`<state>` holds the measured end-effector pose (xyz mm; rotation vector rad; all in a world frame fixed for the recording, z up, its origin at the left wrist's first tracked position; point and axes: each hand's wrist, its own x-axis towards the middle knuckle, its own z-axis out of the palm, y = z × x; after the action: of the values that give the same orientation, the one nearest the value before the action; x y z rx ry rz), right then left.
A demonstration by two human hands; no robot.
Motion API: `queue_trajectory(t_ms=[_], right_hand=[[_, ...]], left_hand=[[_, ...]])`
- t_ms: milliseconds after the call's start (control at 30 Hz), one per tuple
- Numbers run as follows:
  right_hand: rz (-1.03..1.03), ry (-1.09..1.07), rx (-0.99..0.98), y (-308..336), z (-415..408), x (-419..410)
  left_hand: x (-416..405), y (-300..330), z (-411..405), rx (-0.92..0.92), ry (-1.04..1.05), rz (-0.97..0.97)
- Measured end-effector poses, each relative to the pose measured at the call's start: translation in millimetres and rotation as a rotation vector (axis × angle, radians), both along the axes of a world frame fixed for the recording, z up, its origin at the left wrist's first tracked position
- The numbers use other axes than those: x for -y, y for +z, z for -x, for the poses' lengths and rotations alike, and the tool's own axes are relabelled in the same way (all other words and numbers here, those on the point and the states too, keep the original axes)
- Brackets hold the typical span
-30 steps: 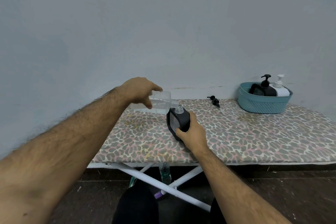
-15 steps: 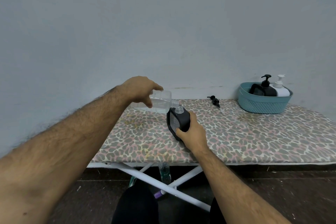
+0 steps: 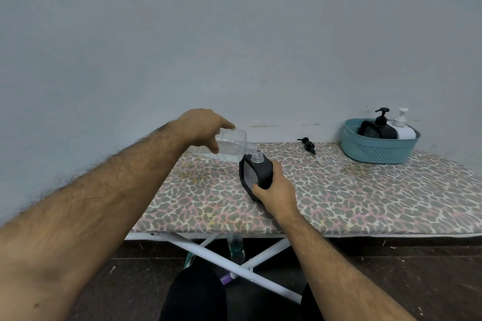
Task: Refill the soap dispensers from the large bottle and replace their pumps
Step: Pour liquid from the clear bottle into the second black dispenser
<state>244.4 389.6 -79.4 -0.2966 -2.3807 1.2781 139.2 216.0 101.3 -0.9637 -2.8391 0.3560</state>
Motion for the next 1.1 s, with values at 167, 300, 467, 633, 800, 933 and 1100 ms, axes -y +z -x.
queue_trajectory(t_ms=[167,300,467,633,800,933,1100], right_hand=[[-0.004,0.000,-0.003,-0.9,0.4,-0.4],[-0.014,-0.003,-0.008,-1.0,0.6,-0.7],[-0.015,-0.005,-0.008,-1.3,0.8,-0.6],[-0.017,-0.007,-0.006,-0.7,0.3,-0.4],[0.001,0.003,0.008,0.4,0.1,-0.3],[0.005,0.008,0.007,0.1,-0.7,-0.1],[-0.004,0.001,-0.002,0.1,-0.4,-0.1]], left_hand=[[-1.5,0.2,-0.3,-0.017,-0.002,0.009],[-2.4,-0.2,-0.7,-0.030,-0.008,0.005],[-3.7,1.2,-1.8,-0.045,-0.011,0.016],[-4.4,2.7,-3.0,-0.040,-0.008,0.014],[-4.8,4.6,-4.9,-0.039,-0.004,0.018],[-6.0,6.0,-6.3,-0.043,0.000,0.028],[-7.5,7.1,-7.2,-0.053,-0.001,0.037]])
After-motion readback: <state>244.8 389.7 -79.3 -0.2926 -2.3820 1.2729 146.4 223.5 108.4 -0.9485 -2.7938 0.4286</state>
